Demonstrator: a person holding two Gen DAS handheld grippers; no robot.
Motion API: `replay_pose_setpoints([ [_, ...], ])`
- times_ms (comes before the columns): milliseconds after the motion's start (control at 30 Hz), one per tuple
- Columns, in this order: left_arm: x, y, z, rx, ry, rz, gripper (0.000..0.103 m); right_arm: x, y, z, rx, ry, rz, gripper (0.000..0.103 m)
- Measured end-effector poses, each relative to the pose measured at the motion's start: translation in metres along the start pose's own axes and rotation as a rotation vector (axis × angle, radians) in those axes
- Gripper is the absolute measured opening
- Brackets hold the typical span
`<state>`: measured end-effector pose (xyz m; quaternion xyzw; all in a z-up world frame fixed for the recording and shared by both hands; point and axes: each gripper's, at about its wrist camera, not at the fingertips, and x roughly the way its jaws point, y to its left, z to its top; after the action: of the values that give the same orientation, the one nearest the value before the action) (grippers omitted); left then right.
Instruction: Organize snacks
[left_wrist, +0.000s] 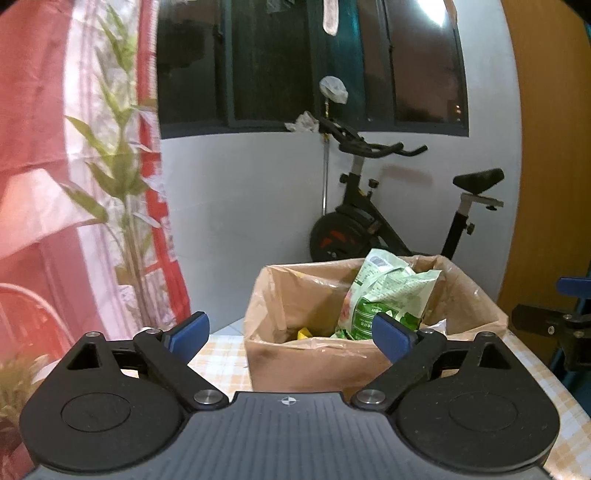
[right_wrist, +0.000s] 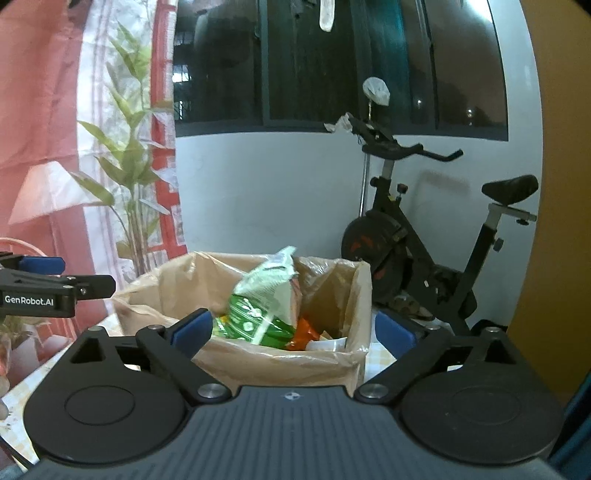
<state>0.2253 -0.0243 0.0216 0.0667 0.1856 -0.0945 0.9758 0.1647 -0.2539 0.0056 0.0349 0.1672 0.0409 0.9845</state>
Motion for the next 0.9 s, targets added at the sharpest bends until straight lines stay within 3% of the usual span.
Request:
replay_pose_setpoints([
  [467, -0.111, 0.005, -0.01, -0.062, -0.048, 0.077, 0.096, -0.095, 0.032, 0.003, -0.002, -0.086, 0.005, 0.101],
  [900, -0.137, 0.006, -0.01, -0.057, -0.105, 0.129, 0.096, -0.115, 0.043, 0.002, -0.014, -0.081, 0.035, 0.102],
])
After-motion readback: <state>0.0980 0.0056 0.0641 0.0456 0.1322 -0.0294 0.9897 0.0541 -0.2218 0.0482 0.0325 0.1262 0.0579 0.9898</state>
